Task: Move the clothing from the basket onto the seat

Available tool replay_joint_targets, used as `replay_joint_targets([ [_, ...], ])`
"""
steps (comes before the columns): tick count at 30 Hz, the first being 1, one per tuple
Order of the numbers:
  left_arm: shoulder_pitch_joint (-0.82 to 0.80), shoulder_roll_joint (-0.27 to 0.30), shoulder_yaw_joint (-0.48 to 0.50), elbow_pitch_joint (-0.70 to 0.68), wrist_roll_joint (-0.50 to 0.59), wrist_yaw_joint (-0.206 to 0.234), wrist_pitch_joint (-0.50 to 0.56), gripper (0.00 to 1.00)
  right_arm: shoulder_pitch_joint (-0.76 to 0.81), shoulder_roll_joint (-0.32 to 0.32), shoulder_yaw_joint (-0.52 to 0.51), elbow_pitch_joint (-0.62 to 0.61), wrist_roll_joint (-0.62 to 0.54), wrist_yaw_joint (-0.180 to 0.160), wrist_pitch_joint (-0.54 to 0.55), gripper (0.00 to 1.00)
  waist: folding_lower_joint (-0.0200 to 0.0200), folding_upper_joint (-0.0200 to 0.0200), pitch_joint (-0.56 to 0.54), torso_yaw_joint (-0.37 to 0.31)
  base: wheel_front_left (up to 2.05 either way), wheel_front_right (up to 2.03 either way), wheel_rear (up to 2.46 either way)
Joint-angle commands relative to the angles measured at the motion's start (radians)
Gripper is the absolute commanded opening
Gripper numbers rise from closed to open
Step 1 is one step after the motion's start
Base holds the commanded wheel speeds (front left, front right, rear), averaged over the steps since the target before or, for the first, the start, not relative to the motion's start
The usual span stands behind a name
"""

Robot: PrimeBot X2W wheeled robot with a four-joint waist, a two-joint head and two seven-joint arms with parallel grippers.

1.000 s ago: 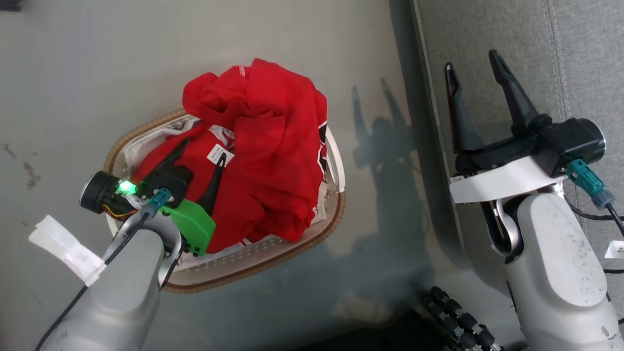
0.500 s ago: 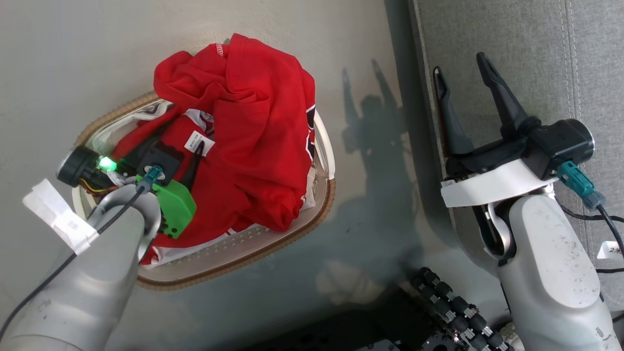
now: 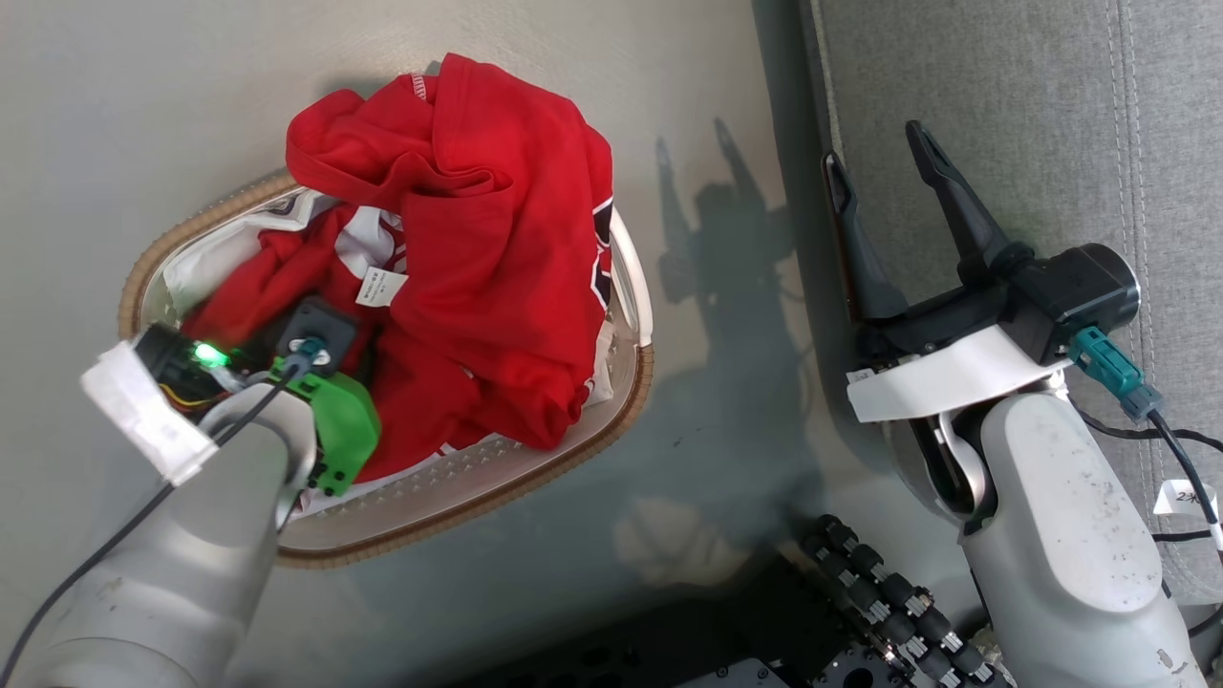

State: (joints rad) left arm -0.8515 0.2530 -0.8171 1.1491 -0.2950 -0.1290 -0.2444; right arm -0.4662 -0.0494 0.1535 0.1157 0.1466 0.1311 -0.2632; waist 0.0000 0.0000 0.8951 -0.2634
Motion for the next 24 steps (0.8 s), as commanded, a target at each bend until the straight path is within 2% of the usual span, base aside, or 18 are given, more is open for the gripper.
replay_joint_targets([
  [1, -0.018, -0.007, -0.018, 0.007, -0.017, -0.003, 0.009, 1.00, 0.003, -0.003, 0.002, 0.004, 0.006, -0.001, -0.002, 1.00, 0.0000, 0.0000, 0.002, 0.002, 0.00, 0.00, 0.00],
  [15, -0.057, -0.001, -0.222, 0.008, -0.206, -0.003, 0.104, 1.00, -0.008, -0.003, 0.012, 0.008, 0.013, -0.001, -0.002, 1.00, 0.0000, 0.0000, 0.012, 0.002, 0.00, 0.00, 0.00],
  [16, -0.060, 0.000, -0.233, 0.006, -0.216, -0.003, 0.106, 0.55, -0.009, -0.003, 0.011, 0.008, 0.013, -0.001, -0.002, 1.00, 0.0000, 0.0000, 0.012, 0.003, 0.00, 0.00, 0.00],
  [17, -0.061, 0.002, -0.246, 0.004, -0.229, -0.003, 0.107, 0.00, -0.009, -0.003, 0.011, 0.008, 0.013, -0.001, -0.002, 1.00, 0.0000, 0.0000, 0.011, 0.003, 0.00, 0.00, 0.00],
  [24, -0.036, 0.001, -0.290, -0.002, -0.334, -0.003, 0.066, 0.00, -0.014, -0.003, 0.004, 0.016, 0.005, -0.001, -0.002, 1.00, 0.0000, 0.0000, -0.028, 0.010, 0.00, 0.00, 0.00],
])
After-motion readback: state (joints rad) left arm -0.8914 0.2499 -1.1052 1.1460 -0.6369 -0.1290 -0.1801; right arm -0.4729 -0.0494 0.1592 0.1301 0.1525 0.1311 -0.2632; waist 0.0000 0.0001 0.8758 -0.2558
